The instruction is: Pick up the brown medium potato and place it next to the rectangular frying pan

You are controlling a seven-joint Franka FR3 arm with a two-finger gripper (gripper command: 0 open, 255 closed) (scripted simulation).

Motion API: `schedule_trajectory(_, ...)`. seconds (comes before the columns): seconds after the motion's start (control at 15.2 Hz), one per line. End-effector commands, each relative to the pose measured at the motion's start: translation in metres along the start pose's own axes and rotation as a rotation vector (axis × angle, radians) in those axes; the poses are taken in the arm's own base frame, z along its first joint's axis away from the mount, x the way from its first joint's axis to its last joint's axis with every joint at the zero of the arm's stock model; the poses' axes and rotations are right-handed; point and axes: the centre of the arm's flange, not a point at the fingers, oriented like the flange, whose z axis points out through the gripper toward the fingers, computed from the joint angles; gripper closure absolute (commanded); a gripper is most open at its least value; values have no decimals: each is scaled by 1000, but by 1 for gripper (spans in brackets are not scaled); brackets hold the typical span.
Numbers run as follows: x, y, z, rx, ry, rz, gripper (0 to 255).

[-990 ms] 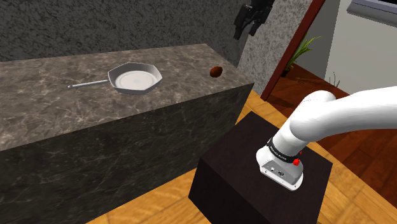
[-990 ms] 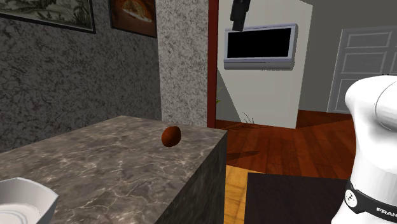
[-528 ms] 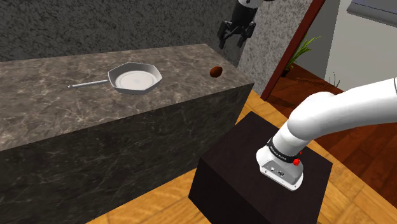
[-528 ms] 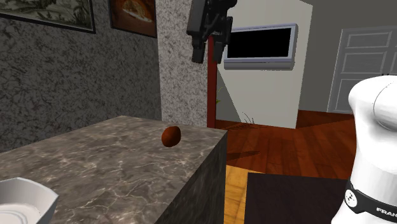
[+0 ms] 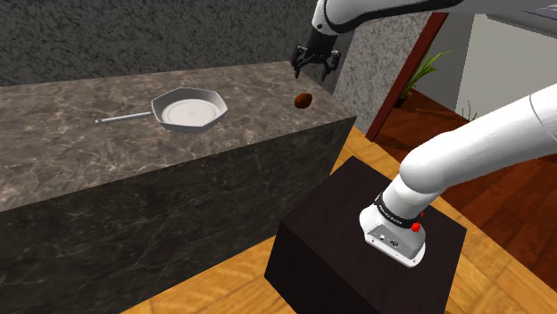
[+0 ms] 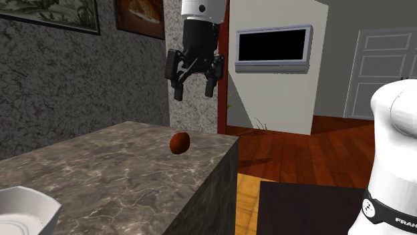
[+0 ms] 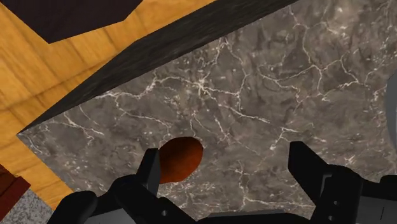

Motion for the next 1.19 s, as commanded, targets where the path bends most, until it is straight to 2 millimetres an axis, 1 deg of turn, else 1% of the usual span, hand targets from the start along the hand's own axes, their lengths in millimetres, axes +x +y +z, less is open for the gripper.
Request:
schedule_trajectory(0.0,18,1,25,-8,2,83,0)
schedule_trajectory(0.33,54,10,80,-29,4,280,0)
schedule_trajectory(0.66,87,27,134,-50,6,476,0)
schedule_trajectory(0.73,91,29,139,-52,6,498,0)
schedule_trajectory(1.12,90,30,171,-52,6,498,0)
